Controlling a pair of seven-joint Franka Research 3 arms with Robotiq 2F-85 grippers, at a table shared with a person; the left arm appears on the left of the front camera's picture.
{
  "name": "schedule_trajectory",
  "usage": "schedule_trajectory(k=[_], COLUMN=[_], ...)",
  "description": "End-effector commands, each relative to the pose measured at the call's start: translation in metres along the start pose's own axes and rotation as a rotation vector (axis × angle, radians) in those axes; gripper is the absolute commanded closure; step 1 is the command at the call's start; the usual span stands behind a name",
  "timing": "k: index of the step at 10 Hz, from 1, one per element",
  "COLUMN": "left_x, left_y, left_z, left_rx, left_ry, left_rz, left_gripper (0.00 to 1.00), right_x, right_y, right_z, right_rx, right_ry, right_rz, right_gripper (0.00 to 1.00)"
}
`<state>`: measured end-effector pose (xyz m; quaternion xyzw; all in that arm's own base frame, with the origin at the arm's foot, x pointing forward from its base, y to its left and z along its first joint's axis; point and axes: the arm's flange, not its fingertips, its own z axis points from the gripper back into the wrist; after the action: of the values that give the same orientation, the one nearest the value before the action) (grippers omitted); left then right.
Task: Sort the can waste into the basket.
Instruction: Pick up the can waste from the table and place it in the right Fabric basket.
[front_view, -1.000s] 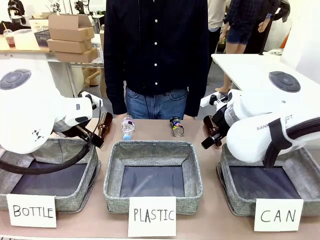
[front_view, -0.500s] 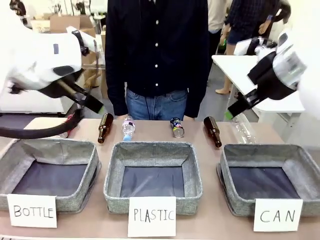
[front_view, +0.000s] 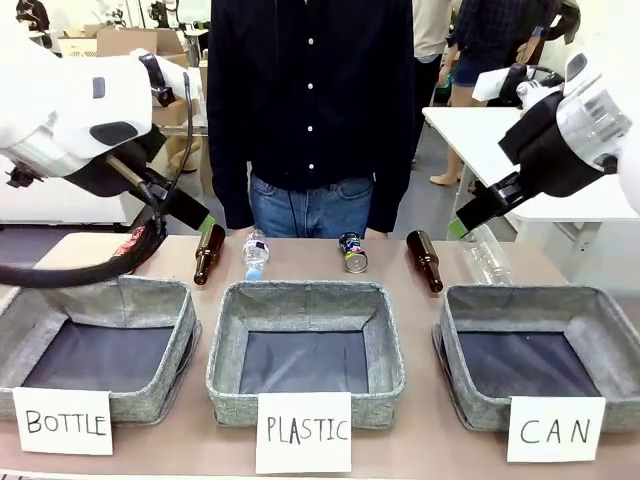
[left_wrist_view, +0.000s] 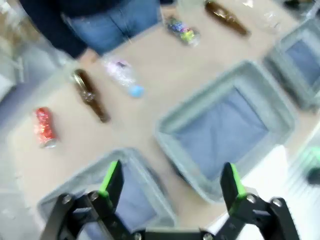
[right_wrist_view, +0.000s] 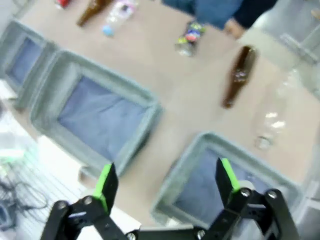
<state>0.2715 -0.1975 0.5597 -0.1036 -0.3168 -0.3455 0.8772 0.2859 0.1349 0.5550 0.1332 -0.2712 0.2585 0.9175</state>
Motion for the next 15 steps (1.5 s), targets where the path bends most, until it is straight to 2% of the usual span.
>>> schedule_trajectory(k=[1, 2, 3, 4, 5, 6, 8, 9, 10, 11, 15], left_x=[-0.02, -0.035, -0.047, -0.057, -0.068, -0.081, -0.107, -0.114, -0.11, -0.086, -0.086], left_y=[0.048, 0.073, 0.091, 0.101, 0.11, 0.121, 0.136, 0.138, 0.134, 0.177, 0.177], left_z=[0.015, 0.01, 0.003, -0.003, -0.002, 0.0, 0.012, 0.017, 0.01, 0.024, 0.024], left_rx=[-0.48, -0.589, -0.722, -0.884, -0.969, -1.011, -1.009, -0.946, -0.744, -1.023, -1.023], left_ry=[0.151, 0.146, 0.066, -0.08, -0.203, -0.31, -0.462, -0.484, -0.314, -0.465, -0.465], left_rz=[0.114, 0.226, 0.306, 0.372, 0.415, 0.48, 0.595, 0.634, 0.708, 0.615, 0.615], left_gripper=[0.0, 0.0, 0.0, 0.0, 0.0, 0.0, 0.0, 0.0, 0.0, 0.0, 0.0], right_x=[-0.002, -0.012, -0.021, -0.029, -0.036, -0.045, -0.069, -0.081, -0.083, -0.051, -0.051], right_y=[-0.034, -0.051, -0.064, -0.075, -0.084, -0.094, -0.116, -0.124, -0.117, -0.15, -0.15], right_z=[0.016, 0.017, 0.016, 0.013, 0.013, 0.017, 0.027, 0.029, 0.027, 0.041, 0.041], right_rx=[0.523, 0.681, 0.772, 0.848, 0.885, 0.912, 0.917, 0.815, 0.527, 0.909, 0.909], right_ry=[0.066, 0.038, 0.004, -0.015, -0.032, -0.088, -0.219, -0.301, -0.363, -0.217, -0.217], right_rz=[-0.43, -0.542, -0.62, -0.677, -0.716, -0.76, -0.855, -0.94, -0.872, -0.88, -0.88], right_gripper=[0.0, 0.0, 0.0, 0.0, 0.0, 0.0, 0.0, 0.0, 0.0, 0.0, 0.0])
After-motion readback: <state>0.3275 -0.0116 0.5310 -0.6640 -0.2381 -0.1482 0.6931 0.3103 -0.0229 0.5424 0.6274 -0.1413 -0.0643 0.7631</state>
